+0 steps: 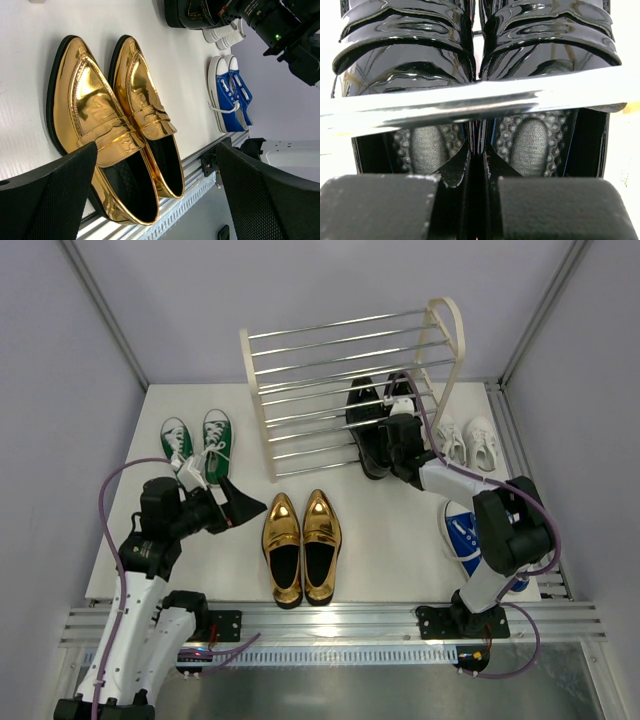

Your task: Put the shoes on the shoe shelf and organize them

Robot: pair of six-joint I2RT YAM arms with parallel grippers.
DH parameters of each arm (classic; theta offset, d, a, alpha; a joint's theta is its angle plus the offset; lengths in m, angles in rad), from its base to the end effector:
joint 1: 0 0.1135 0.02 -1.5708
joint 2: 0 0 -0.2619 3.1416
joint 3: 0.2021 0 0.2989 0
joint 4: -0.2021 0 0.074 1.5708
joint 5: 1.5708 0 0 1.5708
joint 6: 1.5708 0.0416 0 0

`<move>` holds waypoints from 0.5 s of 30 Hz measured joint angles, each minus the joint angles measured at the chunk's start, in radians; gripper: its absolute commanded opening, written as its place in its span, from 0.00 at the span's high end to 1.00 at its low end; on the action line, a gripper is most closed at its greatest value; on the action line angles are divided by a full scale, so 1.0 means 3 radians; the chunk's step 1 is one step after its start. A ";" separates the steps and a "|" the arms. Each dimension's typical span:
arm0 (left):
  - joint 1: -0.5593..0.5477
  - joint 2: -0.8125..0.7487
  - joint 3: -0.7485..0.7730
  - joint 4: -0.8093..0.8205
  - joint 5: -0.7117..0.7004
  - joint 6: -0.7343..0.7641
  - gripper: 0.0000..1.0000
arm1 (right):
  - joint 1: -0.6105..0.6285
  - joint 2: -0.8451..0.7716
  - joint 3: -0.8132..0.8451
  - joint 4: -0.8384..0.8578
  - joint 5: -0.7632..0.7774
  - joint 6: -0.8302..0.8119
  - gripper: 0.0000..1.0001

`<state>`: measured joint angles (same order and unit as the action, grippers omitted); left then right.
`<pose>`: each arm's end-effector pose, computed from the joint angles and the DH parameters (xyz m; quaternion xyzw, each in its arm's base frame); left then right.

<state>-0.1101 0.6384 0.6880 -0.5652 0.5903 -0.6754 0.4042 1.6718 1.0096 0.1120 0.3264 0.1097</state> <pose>0.1899 -0.0443 0.2905 -0.0899 0.8347 -0.4166 0.3488 0.3830 0.1493 0.1820 -0.0478 0.8633 -0.0146 0.5022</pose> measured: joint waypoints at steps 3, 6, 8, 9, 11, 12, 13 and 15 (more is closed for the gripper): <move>0.0000 -0.0004 0.0000 -0.0027 -0.0010 0.0000 0.00 | -0.0018 0.0038 0.0003 0.0033 0.0000 0.0000 0.96; 0.0000 -0.0020 0.0000 -0.0051 -0.0014 0.0000 0.00 | -0.0031 0.0131 0.0014 0.0048 -0.0003 0.0001 0.96; 0.0000 -0.0029 0.0000 -0.0056 -0.0015 0.0000 0.00 | -0.0033 0.0198 0.0018 0.0071 0.0001 0.0000 0.96; 0.0000 -0.0033 0.0000 -0.0056 -0.0015 0.0000 0.00 | -0.0041 0.0210 0.0033 0.0078 -0.0009 0.0001 0.96; 0.0000 -0.0036 0.0000 -0.0060 -0.0015 0.0001 0.00 | -0.0045 0.0225 0.0042 0.0106 -0.0011 0.0001 0.94; 0.0000 -0.0036 0.0000 -0.0061 -0.0015 0.0001 0.00 | -0.0047 0.0234 0.0042 0.0123 -0.0013 0.0003 0.91; 0.0000 -0.0036 0.0000 -0.0064 -0.0017 0.0001 0.00 | -0.0046 0.0234 0.0042 0.0128 -0.0017 0.0003 0.88; 0.0000 -0.0036 0.0000 -0.0075 -0.0017 0.0003 0.00 | -0.0046 0.0234 0.0042 0.0141 -0.0020 0.0003 0.68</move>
<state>-0.1101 0.6277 0.6880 -0.5877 0.5854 -0.6746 0.3904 1.7420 1.0222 0.1543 0.3202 0.1104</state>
